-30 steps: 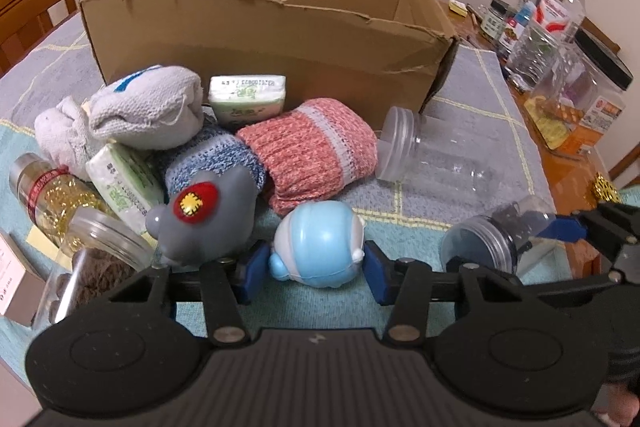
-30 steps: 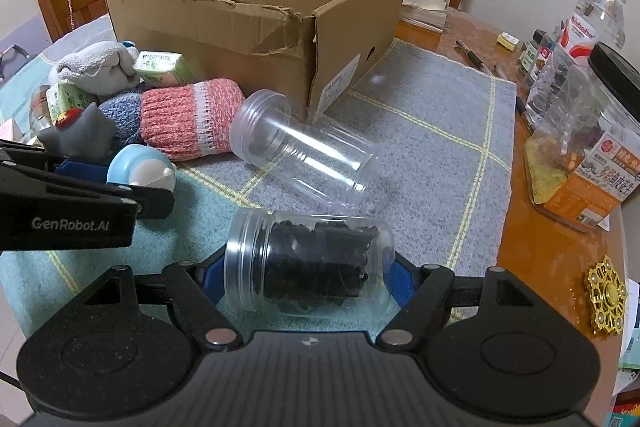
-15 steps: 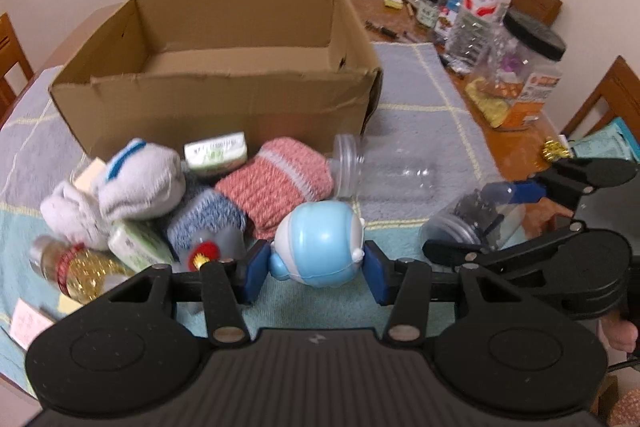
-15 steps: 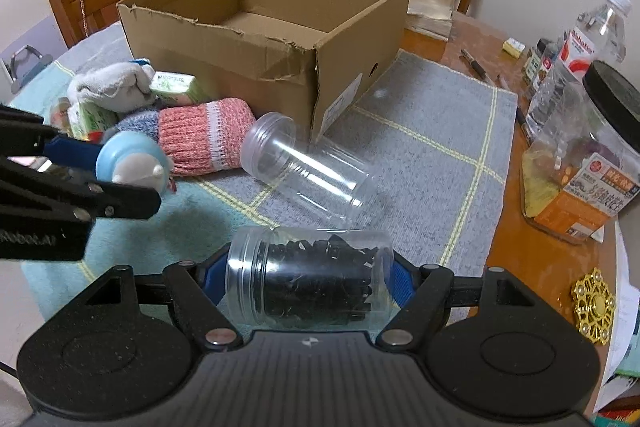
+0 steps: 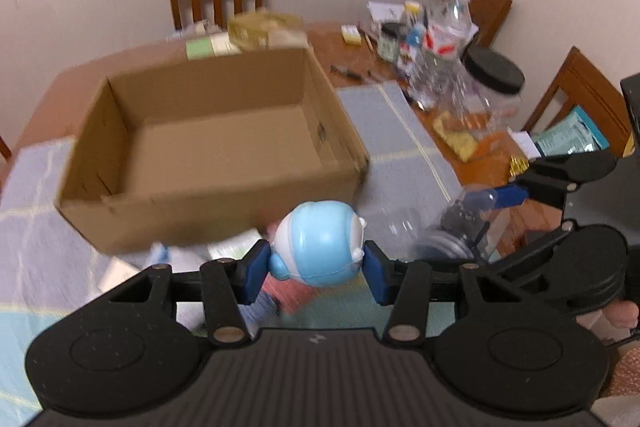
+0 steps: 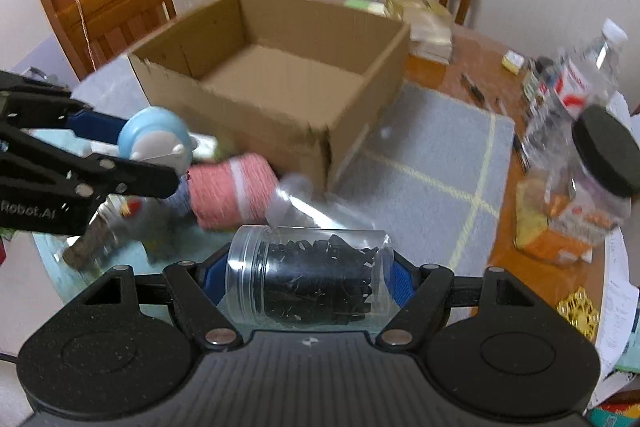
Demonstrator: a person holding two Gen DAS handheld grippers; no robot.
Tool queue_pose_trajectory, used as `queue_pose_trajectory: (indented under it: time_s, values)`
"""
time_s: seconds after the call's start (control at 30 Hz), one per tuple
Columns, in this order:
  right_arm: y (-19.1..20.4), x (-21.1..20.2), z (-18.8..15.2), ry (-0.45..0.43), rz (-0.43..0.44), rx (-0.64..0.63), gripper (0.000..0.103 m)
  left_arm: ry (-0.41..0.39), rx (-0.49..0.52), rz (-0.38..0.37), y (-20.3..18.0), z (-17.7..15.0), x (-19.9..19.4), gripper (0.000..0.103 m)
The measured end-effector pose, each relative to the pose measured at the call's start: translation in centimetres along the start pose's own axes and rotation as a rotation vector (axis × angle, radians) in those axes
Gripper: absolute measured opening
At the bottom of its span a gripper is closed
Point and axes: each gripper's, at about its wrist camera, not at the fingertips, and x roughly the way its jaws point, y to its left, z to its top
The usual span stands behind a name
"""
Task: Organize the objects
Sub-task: 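Carry both items over the cardboard box and open both grippers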
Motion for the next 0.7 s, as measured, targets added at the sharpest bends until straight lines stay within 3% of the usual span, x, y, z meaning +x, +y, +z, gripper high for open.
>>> queue_pose_trajectory:
  time_s: [0.3, 0.5, 0.7]
  values:
    - [1.8, -0.3, 7.0, -0.094, -0.017, -0.008, 0.08, -0.119, 0.031, 0.079, 5.4, 5.5, -0.3, 0.05]
    - [2.7, 1.7, 11.5, -0.131, -0.022, 0.005, 0.08, -0.107, 0.013, 0.111, 8.9, 7.7, 2.2, 0.05]
    - [3.3, 4.8, 13.3, -0.1, -0.008, 0.02, 0.08, -0.07, -0.007, 0.12, 11.4, 8.0, 4.8, 0.05]
